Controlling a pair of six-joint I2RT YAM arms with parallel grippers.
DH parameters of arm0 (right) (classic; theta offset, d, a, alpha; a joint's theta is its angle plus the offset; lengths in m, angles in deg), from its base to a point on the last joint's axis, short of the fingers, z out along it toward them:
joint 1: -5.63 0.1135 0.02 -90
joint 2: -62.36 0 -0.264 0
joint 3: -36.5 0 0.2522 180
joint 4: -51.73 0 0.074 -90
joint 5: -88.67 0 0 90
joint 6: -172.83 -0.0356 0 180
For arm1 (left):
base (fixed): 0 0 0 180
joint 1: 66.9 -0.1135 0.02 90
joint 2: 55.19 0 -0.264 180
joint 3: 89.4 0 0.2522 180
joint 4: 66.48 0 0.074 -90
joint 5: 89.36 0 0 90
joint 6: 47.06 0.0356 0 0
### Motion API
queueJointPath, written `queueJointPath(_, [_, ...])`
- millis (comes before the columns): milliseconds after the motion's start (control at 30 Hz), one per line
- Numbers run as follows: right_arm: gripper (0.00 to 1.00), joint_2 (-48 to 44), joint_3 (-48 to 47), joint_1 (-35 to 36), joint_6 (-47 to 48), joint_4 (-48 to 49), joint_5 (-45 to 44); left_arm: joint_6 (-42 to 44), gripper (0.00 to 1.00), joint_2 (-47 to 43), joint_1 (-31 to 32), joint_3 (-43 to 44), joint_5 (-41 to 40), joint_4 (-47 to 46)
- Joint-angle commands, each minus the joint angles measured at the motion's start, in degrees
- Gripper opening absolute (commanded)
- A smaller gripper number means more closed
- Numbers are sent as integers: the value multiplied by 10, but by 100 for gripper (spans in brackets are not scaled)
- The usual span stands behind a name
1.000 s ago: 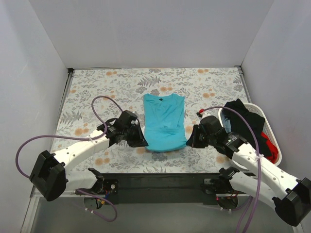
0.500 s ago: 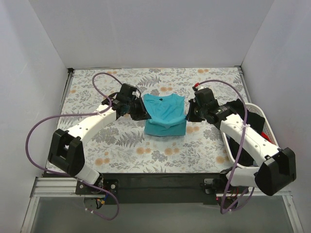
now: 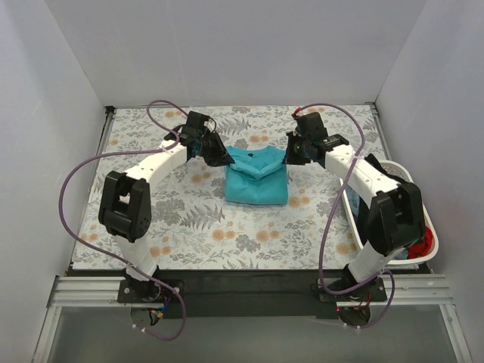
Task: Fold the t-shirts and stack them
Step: Fold the tshirt
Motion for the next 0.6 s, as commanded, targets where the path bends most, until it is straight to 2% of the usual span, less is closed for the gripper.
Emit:
queueJointPath(0, [1,36,-64,-22,15,35,31,2,0,20,-20,48,24,-18])
queueJointPath(400, [1,185,-200,-73,23,41,89,0,0,164,-77,209,81,-13])
queueJointPath(433, [5,197,-210,-76,26,40,94,2,4,189,-80,222,84,-14])
queueJointPath(467, [27,211,-233,-80,29,44,98,5,12,198,-87,230,89,-18])
queueJointPath(533, [45,248,-262,-92,34,42,105,10,40,222,-96,252,98,-49])
queueJointPath(567, [54,260,-288,-95,34,41,110,13,48,228,-102,259,103,-58])
